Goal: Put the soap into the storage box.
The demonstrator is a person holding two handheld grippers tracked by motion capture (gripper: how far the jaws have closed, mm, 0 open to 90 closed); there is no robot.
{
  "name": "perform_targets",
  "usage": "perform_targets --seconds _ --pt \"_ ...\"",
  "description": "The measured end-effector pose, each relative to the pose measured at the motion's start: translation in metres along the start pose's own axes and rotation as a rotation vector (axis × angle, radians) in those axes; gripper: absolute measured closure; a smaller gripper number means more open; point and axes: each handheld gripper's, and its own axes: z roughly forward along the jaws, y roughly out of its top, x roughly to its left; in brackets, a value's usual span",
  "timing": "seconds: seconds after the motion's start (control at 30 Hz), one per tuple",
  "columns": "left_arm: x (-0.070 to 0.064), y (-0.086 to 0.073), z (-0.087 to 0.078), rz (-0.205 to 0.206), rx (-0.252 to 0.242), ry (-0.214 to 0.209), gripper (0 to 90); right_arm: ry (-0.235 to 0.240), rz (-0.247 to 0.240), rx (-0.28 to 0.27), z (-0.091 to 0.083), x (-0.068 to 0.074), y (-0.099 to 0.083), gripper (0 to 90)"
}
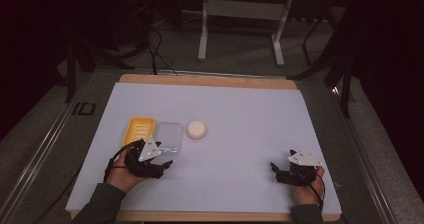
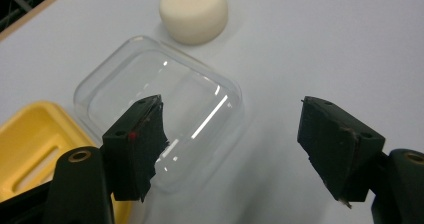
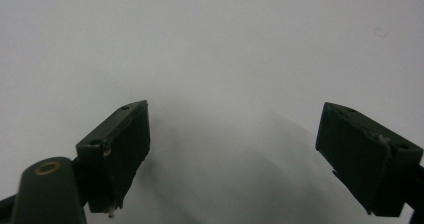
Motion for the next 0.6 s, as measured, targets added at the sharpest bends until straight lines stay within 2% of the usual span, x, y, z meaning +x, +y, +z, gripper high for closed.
perform_targets --seconds 0.23,0.6 --pt "0.011 0.014 0.003 -0.002 -0.023 -0.009 27.2 -0.002 0.001 -0.004 -0.001 0.0 0.0 14.1" --pt "0.029 0.034 0.005 0.017 -0.021 -0.012 27.3 -0.002 0.006 -0.013 -0.002 0.0 -0.001 14.1"
